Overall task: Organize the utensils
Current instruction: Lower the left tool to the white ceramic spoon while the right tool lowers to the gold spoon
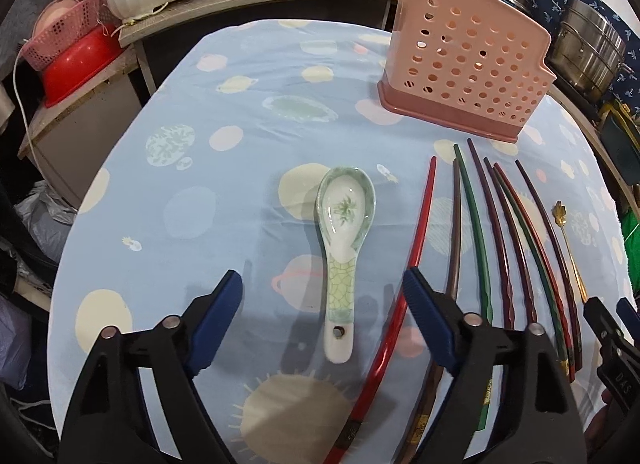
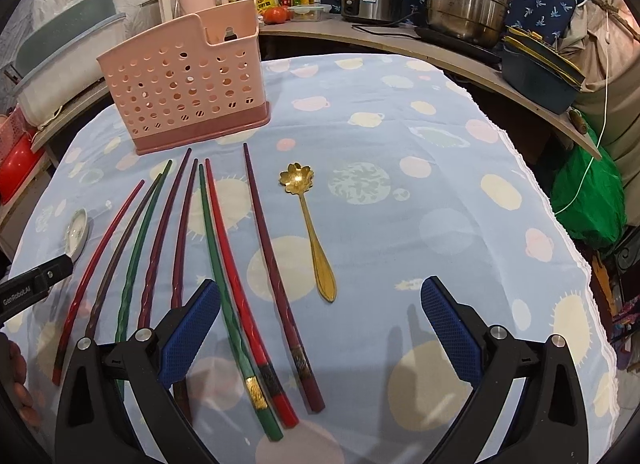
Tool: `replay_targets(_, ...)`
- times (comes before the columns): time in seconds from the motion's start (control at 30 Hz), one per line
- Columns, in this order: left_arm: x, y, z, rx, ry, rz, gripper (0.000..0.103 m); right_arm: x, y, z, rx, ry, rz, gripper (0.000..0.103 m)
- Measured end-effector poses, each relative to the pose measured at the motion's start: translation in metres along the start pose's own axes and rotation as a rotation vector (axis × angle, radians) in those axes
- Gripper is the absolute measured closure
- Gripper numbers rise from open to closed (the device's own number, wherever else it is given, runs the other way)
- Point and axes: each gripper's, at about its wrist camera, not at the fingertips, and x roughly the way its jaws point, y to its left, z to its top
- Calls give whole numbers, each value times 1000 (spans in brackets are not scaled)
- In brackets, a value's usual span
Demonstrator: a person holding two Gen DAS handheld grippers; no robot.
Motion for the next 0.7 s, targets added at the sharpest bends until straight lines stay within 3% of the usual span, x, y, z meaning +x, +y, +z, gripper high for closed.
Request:
replay_targets(0.27, -6, 11, 0, -48, -5, -31, 29, 9, -2, 5, 5, 9, 1, 13)
replay_targets(0.43, -3, 12, 0, -50, 3, -30, 29, 17, -2, 9, 5, 22, 4, 31)
replay_targets(0.7, -2, 15, 0, -62, 18, -72, 43, 26, -4, 15, 24, 32, 14, 49)
